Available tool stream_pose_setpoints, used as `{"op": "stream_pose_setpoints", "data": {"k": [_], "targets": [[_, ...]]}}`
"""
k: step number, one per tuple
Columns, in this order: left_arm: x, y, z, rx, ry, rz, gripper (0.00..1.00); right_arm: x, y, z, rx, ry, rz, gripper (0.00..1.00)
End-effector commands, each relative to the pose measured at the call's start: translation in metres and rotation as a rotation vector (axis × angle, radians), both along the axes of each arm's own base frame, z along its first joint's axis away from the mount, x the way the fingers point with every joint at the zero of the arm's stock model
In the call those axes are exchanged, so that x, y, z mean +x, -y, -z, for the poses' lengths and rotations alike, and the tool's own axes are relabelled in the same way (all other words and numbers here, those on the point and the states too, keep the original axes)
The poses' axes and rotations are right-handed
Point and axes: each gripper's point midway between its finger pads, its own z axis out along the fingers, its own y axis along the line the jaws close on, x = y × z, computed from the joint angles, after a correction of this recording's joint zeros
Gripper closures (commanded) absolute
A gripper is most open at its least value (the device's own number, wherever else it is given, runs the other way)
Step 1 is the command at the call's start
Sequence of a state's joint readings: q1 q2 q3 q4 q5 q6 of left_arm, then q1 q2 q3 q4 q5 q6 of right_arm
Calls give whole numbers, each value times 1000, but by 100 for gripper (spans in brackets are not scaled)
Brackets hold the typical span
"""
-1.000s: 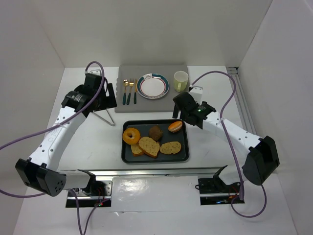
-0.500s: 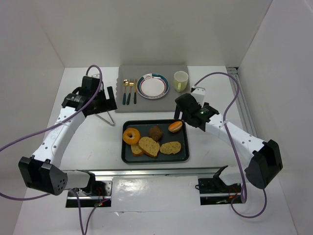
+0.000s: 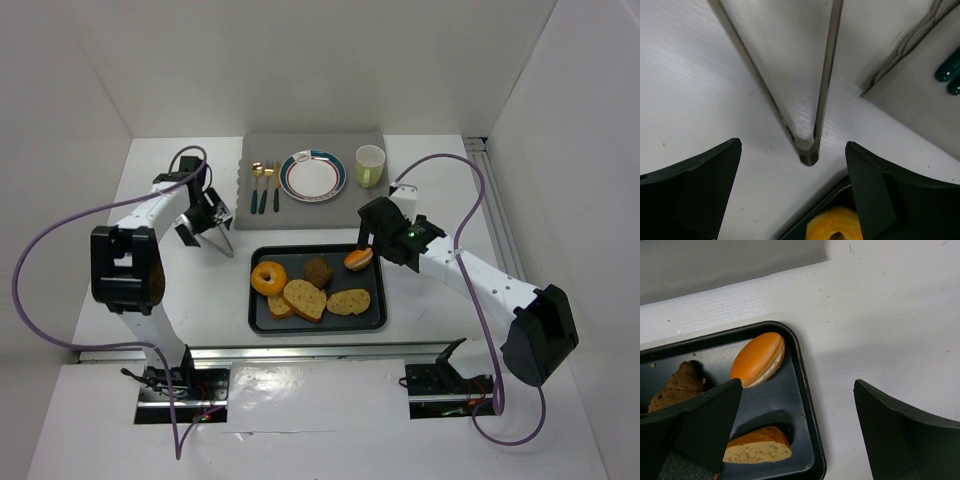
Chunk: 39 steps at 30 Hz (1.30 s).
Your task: Place the bread
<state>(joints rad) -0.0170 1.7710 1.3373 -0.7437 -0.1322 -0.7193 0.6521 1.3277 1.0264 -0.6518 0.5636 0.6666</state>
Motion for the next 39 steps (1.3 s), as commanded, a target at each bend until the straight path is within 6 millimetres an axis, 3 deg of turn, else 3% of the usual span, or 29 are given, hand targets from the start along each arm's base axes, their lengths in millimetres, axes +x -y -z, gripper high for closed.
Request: {"op": "stream_pose_setpoints", "data": {"k": [1,6,7,10,14,18,19,23,25,32,39], "targets": [[42,2,-16,-24,107,-87,2,7,-3,-15,20,53,-10,0],[53,-2,15,28,16,-135,3,8,-8,-10,21,42,-35,0],[48,-1,30,27,-30,-153,3,9,-10,-10,33,44,-42,0],[42,-3,40,51,-66,-213,3,11,-12,-11,33,44,-42,0],[45,7,40,42,-21,-200,3,11,-12,-4,14,26,-48,0],[55,15,25,71,26,-156,4,11,-14,0,15,13,-54,0],[50,17,26,89,10,-147,4,11,-14,0,15,13,-54,0],[49,11,-9,155,95,-155,4,8,-12,0,16,15,-54,0],[37,-3,-18,214,119,-206,4,6,-12,1,23,10,-61,0],[-5,-19,20,185,0,-312,3,6,-16,0,46,16,-72,0],[4,-6,45,61,-2,-296,1,4,-14,-5,49,25,-71,0]]}}
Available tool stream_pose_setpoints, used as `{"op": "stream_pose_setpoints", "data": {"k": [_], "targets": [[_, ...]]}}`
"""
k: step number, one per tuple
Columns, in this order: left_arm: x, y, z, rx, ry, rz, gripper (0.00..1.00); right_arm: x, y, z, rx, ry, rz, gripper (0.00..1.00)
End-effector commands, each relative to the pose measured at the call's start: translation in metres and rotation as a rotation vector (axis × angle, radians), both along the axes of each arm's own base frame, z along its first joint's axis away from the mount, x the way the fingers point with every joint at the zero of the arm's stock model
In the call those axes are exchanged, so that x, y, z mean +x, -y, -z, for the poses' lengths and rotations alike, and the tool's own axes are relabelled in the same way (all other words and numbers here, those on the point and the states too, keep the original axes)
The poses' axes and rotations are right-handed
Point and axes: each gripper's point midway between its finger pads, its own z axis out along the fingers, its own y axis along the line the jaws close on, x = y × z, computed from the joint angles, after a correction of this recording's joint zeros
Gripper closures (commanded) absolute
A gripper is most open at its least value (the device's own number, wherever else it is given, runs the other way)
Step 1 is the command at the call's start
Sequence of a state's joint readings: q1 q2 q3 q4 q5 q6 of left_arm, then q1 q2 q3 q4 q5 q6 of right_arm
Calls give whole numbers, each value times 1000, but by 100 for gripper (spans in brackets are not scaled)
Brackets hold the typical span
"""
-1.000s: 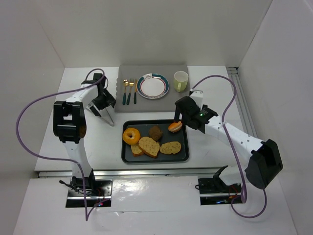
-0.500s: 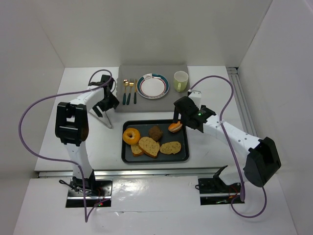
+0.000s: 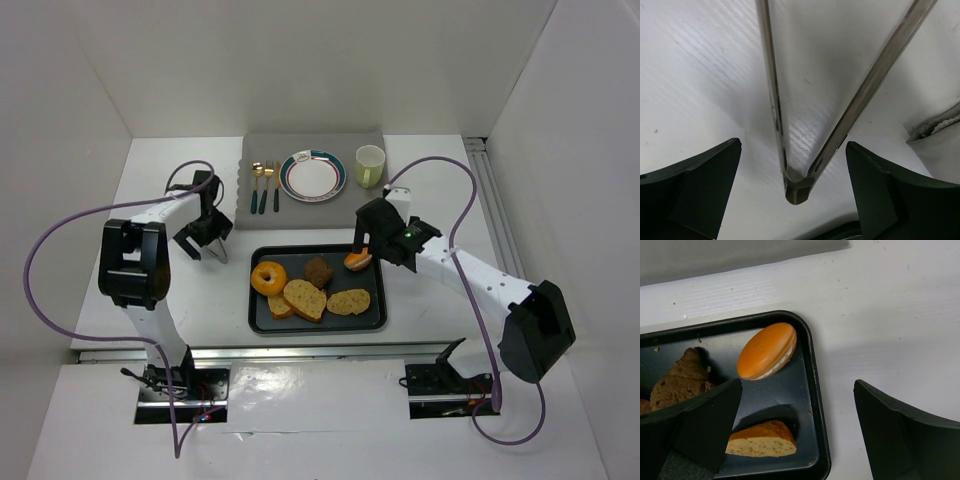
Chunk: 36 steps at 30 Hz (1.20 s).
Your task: Place the bread
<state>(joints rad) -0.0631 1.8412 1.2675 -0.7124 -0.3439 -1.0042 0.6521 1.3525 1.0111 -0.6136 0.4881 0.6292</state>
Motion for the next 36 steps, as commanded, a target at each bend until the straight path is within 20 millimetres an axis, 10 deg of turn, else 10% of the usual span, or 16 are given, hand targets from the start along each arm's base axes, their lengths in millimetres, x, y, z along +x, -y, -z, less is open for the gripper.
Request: {"op": "stream_pose_setpoints", "data": {"k": [1,11,16,21,24,29,36], "targets": [[12,8,9,-71,38,-13,1,4,0,-16,24,59,1,0],[49,-20,19,-53,45,-13,7,-1,5,-14,25,56,19,0],[59,-29,20,-75,64,-1,29,-2,8,-13,13,53,24,0],[68,-31,-24,-49,176,62,78,1,4,-15,26,57,19,0],[63,-31,-76,-24,255,135,78,3,0,-14,35,56,13,0],[32,28,-153,-19,384,506,78,11,-6,-21,49,82,6,0],[-69,124,-175,-137,300,994,67,17,6,-40,-4,119,47,0]]}}
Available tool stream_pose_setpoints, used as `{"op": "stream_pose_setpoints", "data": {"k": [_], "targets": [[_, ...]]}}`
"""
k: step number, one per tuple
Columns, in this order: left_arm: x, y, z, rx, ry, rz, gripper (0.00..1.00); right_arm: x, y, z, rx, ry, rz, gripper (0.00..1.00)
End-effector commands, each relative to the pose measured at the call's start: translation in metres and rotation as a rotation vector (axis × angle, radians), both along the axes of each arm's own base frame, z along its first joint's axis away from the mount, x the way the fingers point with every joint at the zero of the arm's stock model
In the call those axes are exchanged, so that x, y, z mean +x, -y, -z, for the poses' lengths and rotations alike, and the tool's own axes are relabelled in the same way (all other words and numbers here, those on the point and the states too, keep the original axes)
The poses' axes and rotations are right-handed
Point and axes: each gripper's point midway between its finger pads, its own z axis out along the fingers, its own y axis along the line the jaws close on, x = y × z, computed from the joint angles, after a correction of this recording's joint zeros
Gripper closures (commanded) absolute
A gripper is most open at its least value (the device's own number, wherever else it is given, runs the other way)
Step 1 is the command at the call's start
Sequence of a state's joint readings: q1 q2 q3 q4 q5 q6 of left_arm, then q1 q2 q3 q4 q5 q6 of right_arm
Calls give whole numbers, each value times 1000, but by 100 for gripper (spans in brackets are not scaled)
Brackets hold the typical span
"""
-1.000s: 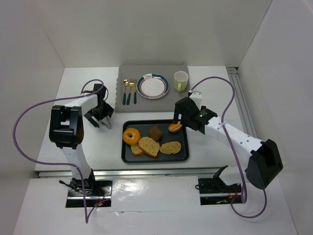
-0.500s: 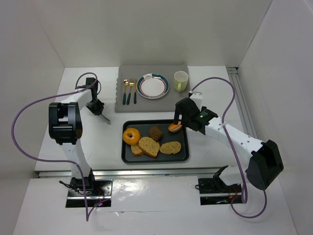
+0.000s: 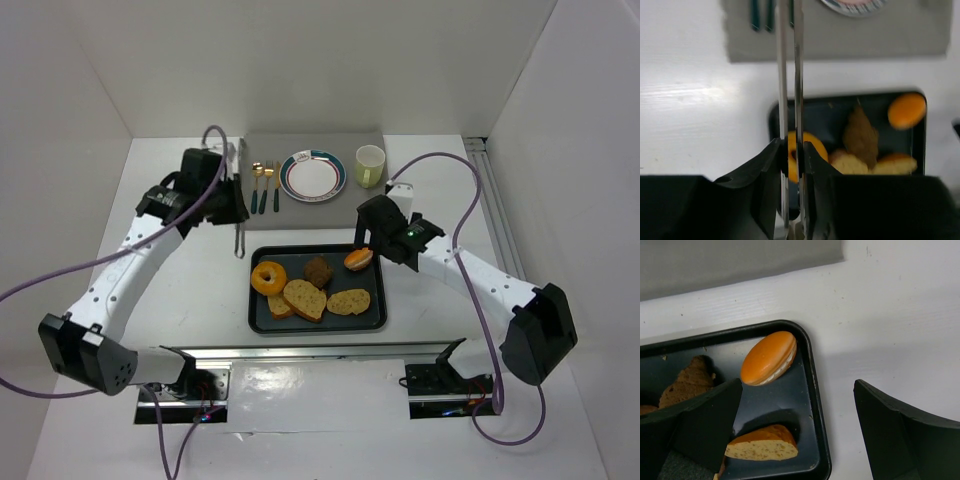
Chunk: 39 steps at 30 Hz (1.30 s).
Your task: Place the bread
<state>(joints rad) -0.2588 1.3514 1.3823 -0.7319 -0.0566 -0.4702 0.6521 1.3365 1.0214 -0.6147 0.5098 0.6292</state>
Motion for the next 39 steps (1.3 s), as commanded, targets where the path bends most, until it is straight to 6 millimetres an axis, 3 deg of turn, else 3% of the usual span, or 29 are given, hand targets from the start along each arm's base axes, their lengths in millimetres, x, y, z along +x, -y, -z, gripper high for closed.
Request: {"op": "stream_pose_setpoints", "data": {"k": [1,2,6,11,18,24,34,39], "targets": [[-64,33,28,22,-181,226,64,14,6,-40,-3,105,42,0],[-77,49,25,12,-185,283,60,15,7,-48,1,121,48,0],[-109,80,19,-33,-219,375,51,11,20,-74,-3,183,77,0],[-124,100,15,-63,-249,412,44,6,28,-90,10,224,94,0],[-138,120,24,-110,-315,378,43,3,28,-87,17,215,93,0],[-140,115,43,-90,-394,275,34,2,27,-81,25,205,92,0],[-148,132,63,-181,-537,245,34,-1,29,-73,18,197,91,0],[-152,140,67,-207,-583,269,38,-1,29,-73,18,197,91,0]]}}
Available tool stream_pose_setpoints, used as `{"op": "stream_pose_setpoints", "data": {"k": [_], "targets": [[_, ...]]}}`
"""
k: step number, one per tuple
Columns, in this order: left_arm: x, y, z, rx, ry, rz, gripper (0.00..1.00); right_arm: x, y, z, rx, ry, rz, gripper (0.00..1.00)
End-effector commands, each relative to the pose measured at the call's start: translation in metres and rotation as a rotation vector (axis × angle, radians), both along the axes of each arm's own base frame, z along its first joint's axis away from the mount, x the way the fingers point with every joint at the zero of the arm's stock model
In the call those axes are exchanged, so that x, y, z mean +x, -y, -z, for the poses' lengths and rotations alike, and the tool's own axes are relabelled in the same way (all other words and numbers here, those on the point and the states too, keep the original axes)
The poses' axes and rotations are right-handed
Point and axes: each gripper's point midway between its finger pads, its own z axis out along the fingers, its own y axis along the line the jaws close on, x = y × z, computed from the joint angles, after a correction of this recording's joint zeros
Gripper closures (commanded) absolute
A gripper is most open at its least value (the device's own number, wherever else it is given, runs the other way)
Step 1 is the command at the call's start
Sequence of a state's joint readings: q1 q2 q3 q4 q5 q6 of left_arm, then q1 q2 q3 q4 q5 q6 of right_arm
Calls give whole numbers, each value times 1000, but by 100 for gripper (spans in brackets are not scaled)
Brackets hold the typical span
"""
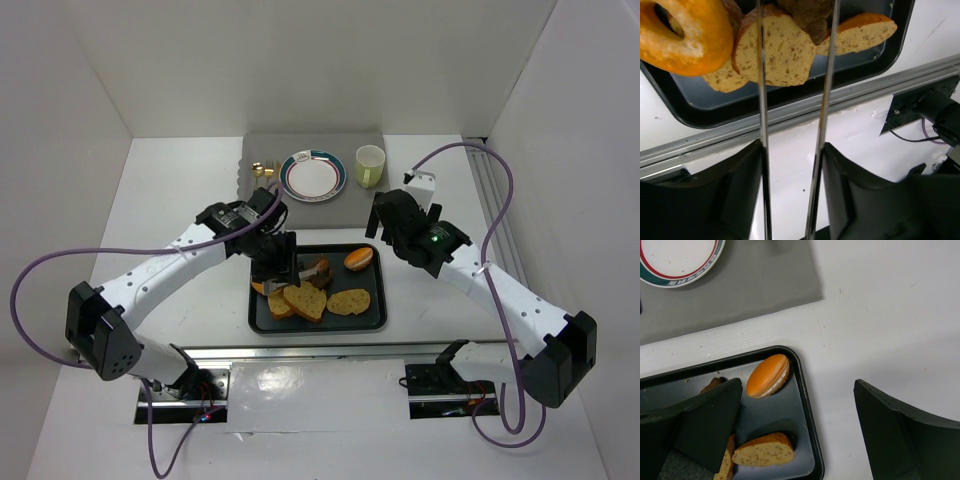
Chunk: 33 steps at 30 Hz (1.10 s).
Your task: Place the bread
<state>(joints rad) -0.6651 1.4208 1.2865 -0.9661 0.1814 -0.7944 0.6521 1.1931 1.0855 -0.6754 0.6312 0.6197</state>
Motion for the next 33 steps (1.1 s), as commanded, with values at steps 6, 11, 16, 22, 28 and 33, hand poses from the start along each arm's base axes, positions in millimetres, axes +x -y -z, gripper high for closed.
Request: {"op": "stream_pose_setpoints", "data": {"k": [6,11,16,22,28,33], "targets": [[-2,17,-13,-89,-31,19,64,2,2,-3,-3,18,12,0],[1,8,-35,-67,26,18,77,2,0,3,-3,8,5,0],[28,-7,-63,-60,181,5,83,3,-2,9,-4,-5,-1,0],[109,-25,-111,-100,381,-81,90,11,-8,4,-5,13,-12,0],[210,-35,-102,-77,457,-195,90,11,-8,7,-18,5,-18,0],[278,-28,-70,-82,471,-193,90,9,11,4,-91,10,44,0]]}}
